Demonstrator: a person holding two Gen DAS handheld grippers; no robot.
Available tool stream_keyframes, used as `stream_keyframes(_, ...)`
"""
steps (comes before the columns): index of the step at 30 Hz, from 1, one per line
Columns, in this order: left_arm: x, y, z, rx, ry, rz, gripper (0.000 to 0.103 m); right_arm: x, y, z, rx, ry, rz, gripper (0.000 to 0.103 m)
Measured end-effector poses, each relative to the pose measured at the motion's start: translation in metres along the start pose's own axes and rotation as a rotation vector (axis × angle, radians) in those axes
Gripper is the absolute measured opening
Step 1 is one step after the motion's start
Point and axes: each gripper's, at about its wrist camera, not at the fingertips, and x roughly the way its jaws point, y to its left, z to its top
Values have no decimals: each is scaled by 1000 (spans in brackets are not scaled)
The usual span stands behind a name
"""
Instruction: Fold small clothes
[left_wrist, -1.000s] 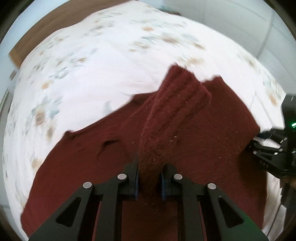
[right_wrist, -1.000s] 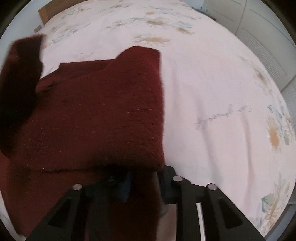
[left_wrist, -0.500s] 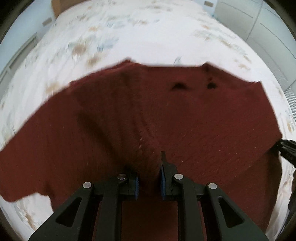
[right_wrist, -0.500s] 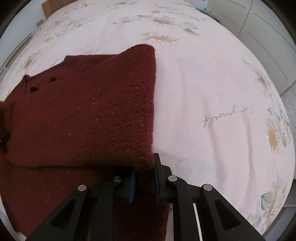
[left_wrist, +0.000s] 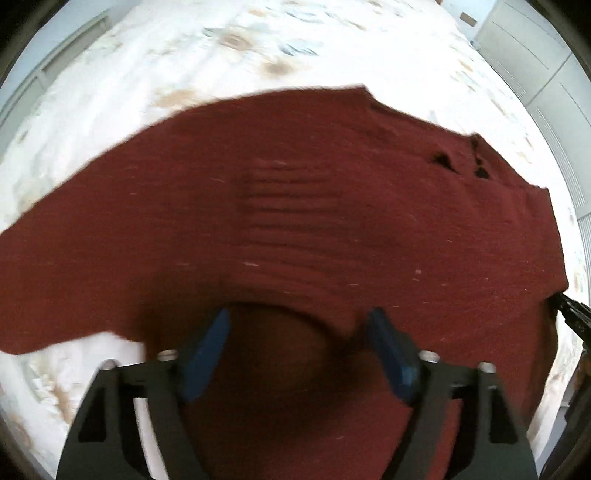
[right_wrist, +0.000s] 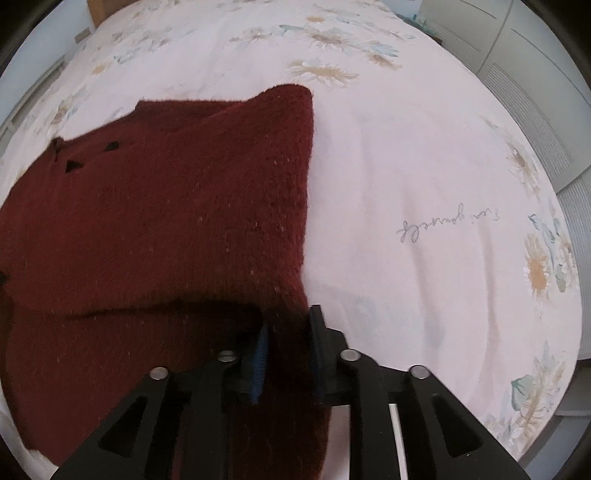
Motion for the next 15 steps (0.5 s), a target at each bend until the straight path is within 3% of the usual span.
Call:
stream_keyframes(2,-12,12,0,-26,-20,-7,102,-4,-1,-2,0,1,-8,38)
stream_keyframes(4,-20,23,8,-58,-43,-7,102,-9,-4,-4,4,-2,-12,48)
stream_keyframes(7,-23,35,17,-106,-46,-9,102,-17,-8,-6,6,-10,-18,51)
stream_keyframes(15,31,16,36,-114,91,-53,102,-31,-16,-15,17,-10,-14,53)
